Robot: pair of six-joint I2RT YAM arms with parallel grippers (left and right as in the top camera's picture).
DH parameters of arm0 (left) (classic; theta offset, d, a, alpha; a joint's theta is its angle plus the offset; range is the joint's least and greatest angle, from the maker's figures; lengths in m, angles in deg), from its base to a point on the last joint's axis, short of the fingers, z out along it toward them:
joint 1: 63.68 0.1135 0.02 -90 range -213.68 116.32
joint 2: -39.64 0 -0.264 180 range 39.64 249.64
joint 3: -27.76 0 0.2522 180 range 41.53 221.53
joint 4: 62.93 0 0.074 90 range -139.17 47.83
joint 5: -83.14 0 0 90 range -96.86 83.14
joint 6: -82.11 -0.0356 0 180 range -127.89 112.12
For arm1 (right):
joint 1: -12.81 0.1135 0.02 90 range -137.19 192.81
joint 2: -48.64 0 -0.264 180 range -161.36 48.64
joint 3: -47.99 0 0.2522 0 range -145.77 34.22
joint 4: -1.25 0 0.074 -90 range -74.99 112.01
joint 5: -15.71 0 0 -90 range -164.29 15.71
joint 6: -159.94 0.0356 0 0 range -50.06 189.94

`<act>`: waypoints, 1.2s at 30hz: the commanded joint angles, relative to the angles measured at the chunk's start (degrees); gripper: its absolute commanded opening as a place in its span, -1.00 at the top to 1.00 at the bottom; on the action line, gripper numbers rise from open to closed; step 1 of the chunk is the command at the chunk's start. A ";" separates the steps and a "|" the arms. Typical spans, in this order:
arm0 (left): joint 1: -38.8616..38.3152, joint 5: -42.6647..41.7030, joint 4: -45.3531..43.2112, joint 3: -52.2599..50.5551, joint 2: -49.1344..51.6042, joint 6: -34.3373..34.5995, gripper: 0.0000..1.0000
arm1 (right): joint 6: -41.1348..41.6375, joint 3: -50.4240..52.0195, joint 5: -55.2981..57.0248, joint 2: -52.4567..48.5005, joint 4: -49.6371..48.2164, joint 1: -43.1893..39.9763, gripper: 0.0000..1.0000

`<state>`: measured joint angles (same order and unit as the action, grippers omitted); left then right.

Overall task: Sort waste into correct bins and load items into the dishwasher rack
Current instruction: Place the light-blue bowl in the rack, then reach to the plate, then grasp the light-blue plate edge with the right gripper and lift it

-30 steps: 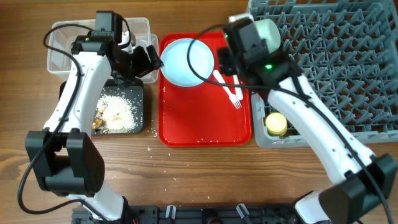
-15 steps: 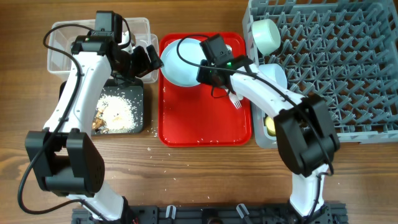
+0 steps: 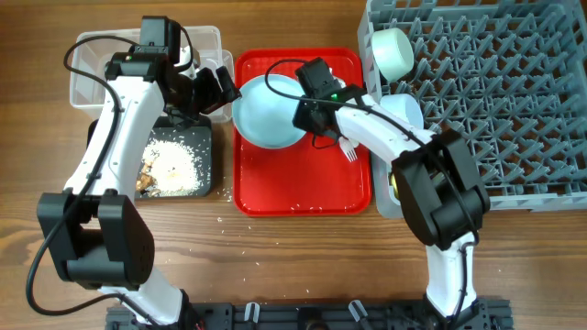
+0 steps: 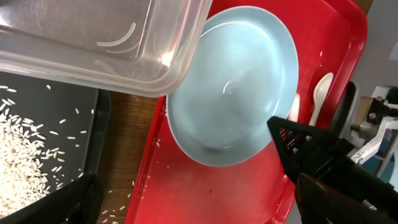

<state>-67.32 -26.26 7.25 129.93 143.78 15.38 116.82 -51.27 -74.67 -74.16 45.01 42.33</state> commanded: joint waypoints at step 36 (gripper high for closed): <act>0.44 -0.46 -0.04 0.61 -1.03 0.33 -0.99 | -73.70 -7.87 48.57 7.76 -15.47 -25.92 0.91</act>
<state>-67.29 -26.26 7.21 129.93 143.78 15.38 44.62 -59.20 -26.41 -63.69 30.30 16.36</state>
